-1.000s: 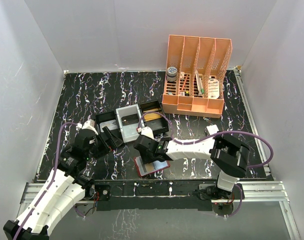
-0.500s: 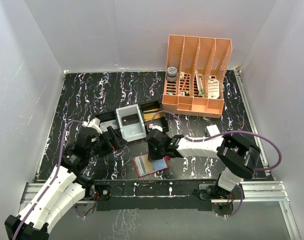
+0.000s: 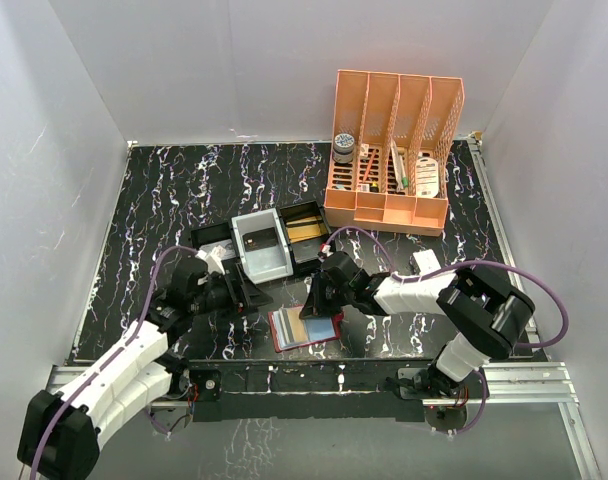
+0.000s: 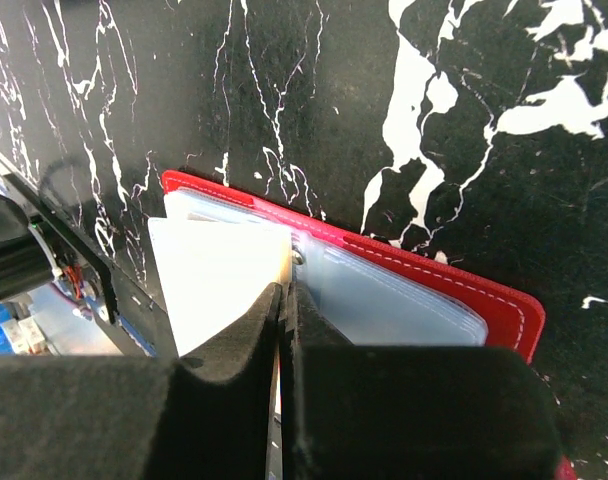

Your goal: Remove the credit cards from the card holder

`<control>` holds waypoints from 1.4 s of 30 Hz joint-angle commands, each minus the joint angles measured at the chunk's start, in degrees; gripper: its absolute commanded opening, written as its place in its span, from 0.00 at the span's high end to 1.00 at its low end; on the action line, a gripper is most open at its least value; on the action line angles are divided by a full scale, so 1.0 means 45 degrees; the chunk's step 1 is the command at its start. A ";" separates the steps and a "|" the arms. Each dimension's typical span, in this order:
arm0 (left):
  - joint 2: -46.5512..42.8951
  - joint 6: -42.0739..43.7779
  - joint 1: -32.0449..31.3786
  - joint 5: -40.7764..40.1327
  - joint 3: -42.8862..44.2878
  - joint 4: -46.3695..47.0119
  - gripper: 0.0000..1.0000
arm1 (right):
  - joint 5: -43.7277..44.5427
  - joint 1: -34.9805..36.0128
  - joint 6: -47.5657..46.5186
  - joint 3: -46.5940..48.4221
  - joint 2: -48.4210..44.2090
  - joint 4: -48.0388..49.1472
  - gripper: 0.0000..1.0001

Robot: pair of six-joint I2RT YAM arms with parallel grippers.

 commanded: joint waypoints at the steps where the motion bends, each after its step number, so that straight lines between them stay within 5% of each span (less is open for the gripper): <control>1: 0.0481 -0.0896 -0.0030 0.1532 -0.0585 0.2385 0.38 | -0.0399 -0.0205 0.0157 -0.0456 0.0177 0.0261 1.00; 15: 0.2635 -0.1953 -0.2530 -0.0493 -0.1030 0.4019 0.55 | -0.0522 -0.0349 0.0267 -0.0494 0.0395 0.0208 1.00; 42: 0.4732 -0.2408 -0.3296 -0.0362 -0.1068 0.6393 0.64 | -0.0852 -0.0428 0.0335 -0.0543 0.0437 0.0482 1.00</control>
